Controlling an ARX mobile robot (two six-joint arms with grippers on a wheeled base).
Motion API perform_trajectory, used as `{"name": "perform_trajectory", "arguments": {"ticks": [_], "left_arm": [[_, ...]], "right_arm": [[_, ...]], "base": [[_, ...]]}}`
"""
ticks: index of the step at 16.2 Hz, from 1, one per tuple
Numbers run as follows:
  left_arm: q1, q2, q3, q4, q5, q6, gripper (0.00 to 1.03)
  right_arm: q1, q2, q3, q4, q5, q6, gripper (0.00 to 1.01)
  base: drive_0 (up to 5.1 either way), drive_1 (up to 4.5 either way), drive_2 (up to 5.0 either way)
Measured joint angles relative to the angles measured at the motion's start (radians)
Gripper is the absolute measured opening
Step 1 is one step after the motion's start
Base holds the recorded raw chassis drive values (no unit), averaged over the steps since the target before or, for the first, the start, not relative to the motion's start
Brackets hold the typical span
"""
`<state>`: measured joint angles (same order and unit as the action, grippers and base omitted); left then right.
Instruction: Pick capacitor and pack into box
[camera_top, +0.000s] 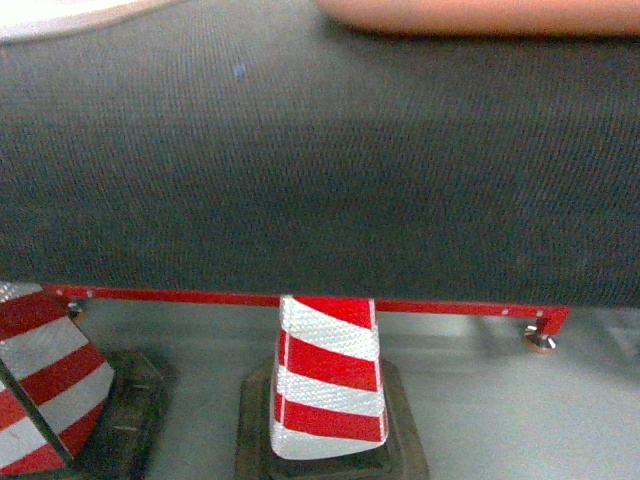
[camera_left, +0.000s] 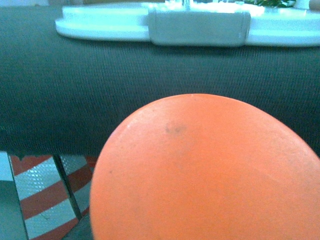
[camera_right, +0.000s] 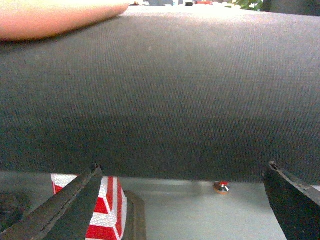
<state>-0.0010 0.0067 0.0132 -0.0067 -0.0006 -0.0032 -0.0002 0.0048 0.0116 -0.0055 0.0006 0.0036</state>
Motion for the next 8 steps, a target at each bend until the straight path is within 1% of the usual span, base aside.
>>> {"name": "perform_trajectory", "arguments": {"ticks": [8], "left_arm": [[0.0, 0.0, 0.0, 0.0, 0.0, 0.003, 0.44]], "right_arm": [[0.0, 0.0, 0.0, 0.001, 0.0, -0.002, 0.98]], "base": [[0.0, 0.0, 0.0]]}}
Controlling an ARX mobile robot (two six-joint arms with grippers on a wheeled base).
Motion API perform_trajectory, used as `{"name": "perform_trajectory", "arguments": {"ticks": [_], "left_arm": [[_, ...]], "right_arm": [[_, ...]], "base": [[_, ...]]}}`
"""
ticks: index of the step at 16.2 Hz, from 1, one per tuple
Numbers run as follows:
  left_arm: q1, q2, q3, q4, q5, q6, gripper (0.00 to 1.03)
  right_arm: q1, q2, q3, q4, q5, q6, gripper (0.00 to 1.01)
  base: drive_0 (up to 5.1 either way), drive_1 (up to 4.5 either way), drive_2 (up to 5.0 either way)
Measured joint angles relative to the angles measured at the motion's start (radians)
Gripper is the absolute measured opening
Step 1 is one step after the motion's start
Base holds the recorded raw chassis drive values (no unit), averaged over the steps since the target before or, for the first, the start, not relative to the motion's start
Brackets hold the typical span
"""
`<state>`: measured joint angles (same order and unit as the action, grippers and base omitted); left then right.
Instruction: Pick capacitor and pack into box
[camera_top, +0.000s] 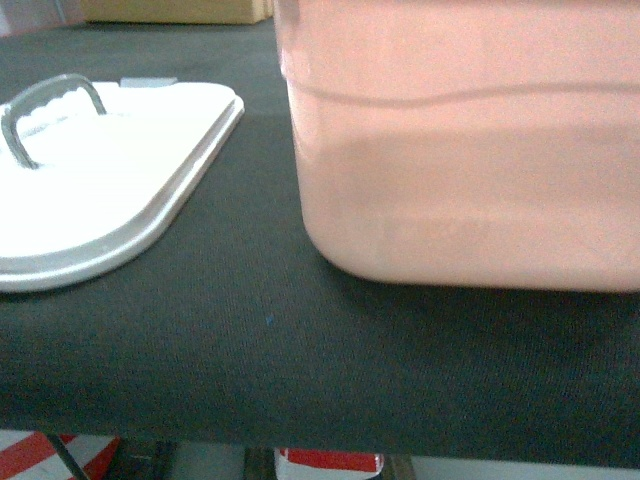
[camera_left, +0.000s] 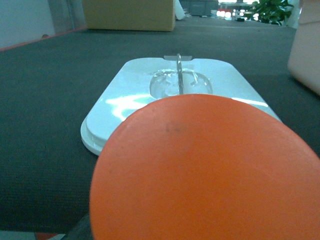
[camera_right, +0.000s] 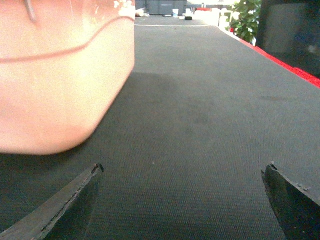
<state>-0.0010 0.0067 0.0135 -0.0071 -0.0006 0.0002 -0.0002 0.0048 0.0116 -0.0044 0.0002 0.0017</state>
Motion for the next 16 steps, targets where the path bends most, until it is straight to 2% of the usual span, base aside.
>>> {"name": "perform_trajectory", "arguments": {"ticks": [16], "left_arm": [[0.0, 0.0, 0.0, 0.002, 0.0, 0.0, 0.44]], "right_arm": [[0.0, 0.0, 0.0, -0.001, 0.0, 0.001, 0.98]], "base": [[0.0, 0.0, 0.0]]}}
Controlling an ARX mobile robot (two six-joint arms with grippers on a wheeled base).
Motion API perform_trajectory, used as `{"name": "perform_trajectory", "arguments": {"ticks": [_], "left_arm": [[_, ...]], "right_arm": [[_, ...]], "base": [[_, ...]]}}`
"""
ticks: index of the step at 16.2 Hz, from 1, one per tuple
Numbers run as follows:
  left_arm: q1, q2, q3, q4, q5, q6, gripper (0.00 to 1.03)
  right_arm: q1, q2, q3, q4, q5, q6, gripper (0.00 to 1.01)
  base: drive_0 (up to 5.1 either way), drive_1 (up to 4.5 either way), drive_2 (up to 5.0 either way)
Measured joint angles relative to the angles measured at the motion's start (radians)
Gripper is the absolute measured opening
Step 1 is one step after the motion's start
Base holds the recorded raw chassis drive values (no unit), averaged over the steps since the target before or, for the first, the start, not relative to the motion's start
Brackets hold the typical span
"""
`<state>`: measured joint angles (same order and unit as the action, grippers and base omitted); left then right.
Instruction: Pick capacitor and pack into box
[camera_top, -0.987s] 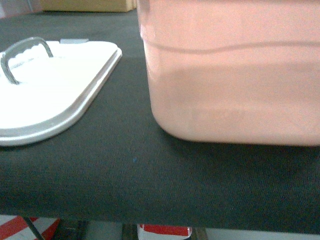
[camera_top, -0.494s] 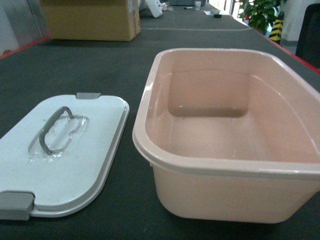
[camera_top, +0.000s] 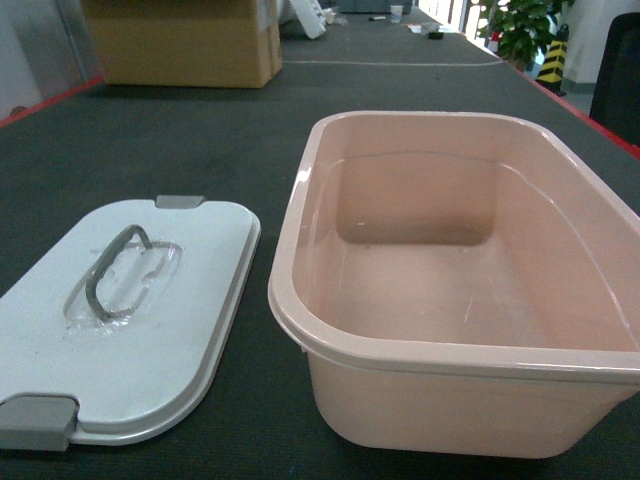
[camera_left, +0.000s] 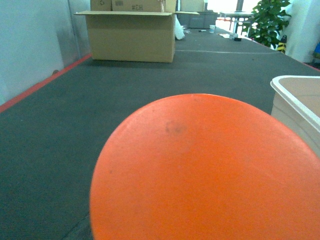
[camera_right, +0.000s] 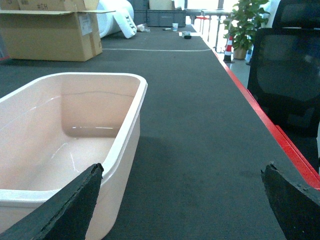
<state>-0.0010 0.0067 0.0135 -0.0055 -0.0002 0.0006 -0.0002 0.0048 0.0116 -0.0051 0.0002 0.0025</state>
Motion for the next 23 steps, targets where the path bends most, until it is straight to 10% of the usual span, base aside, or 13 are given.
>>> {"name": "perform_trajectory", "arguments": {"ticks": [14, 17, 19, 23], "left_arm": [[-0.007, 0.017, 0.0, 0.033, -0.037, 0.008, 0.44], [0.134, 0.559, 0.015, 0.588, 0.005, 0.011, 0.44], [0.012, 1.02, 0.192, 0.968, -0.039, 0.004, 0.44], [-0.333, 1.47, 0.571, 1.0, -0.125, -0.002, 0.44]], "right_arm": [[0.0, 0.0, 0.0, 0.0, 0.0, 0.0, 0.98], [0.0, 0.0, 0.0, 0.0, 0.0, 0.0, 0.98], [0.0, 0.0, 0.0, 0.0, 0.0, 0.0, 0.98], [0.0, 0.0, 0.0, 0.0, 0.0, 0.0, 0.98]], "base": [[0.0, 0.0, 0.0], [0.0, 0.0, 0.0], [0.0, 0.0, 0.0], [0.0, 0.0, 0.0]]}}
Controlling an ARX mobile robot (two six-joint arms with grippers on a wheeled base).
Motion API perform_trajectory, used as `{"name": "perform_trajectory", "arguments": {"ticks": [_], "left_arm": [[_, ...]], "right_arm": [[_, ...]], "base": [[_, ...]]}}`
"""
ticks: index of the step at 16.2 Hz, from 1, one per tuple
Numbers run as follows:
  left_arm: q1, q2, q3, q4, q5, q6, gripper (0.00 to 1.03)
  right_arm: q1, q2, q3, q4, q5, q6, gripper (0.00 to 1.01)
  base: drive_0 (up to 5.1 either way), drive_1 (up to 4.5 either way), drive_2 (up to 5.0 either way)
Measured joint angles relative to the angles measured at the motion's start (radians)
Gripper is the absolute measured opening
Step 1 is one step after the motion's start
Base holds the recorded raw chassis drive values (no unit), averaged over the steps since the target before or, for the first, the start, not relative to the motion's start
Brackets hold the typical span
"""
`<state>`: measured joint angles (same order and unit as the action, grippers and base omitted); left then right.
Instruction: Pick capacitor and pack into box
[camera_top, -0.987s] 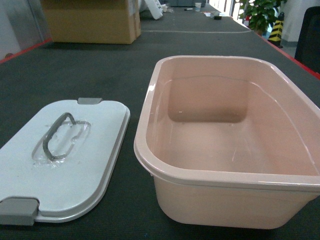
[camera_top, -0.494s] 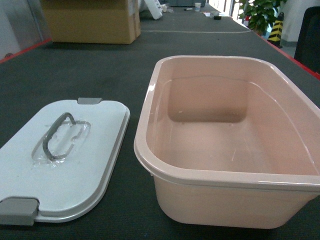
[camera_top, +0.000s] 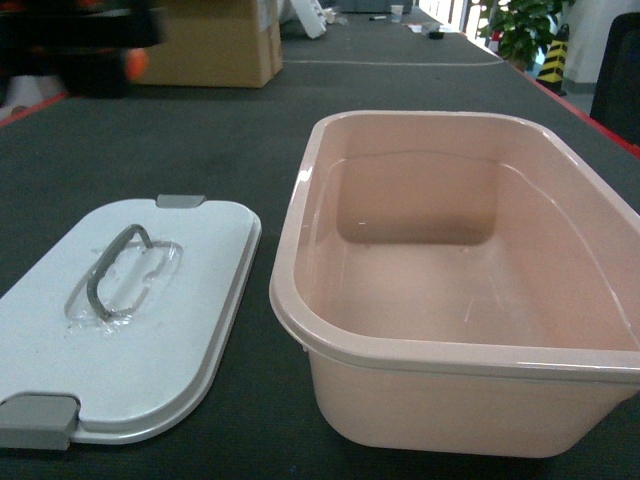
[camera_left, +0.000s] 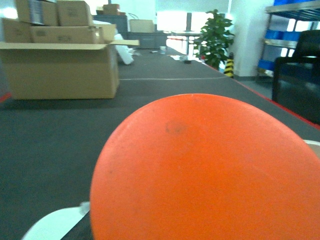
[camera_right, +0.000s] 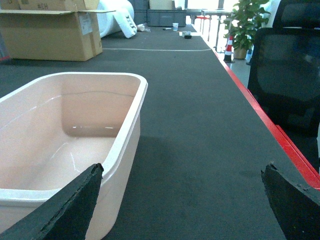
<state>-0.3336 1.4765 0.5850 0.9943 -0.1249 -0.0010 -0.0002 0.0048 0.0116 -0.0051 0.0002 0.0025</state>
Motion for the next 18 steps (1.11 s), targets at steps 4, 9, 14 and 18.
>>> {"name": "perform_trajectory", "arguments": {"ticks": [4, 9, 14, 18], "left_arm": [[-0.189, 0.308, 0.383, -0.173, 0.021, -0.07, 0.44], [-0.248, 0.366, 0.448, -0.22, 0.081, -0.099, 0.68], [-0.245, 0.366, 0.449, -0.219, 0.08, -0.1, 0.98], [-0.226, 0.357, 0.419, -0.108, -0.012, -0.074, 0.98]], "right_arm": [[0.0, 0.0, 0.0, 0.0, 0.0, 0.0, 0.98], [0.0, 0.0, 0.0, 0.0, 0.0, 0.0, 0.98], [0.0, 0.0, 0.0, 0.0, 0.0, 0.0, 0.98], [0.0, 0.0, 0.0, 0.0, 0.0, 0.0, 0.98]], "base": [[0.0, 0.0, 0.0], [0.0, 0.0, 0.0], [0.0, 0.0, 0.0], [0.0, 0.0, 0.0]]}}
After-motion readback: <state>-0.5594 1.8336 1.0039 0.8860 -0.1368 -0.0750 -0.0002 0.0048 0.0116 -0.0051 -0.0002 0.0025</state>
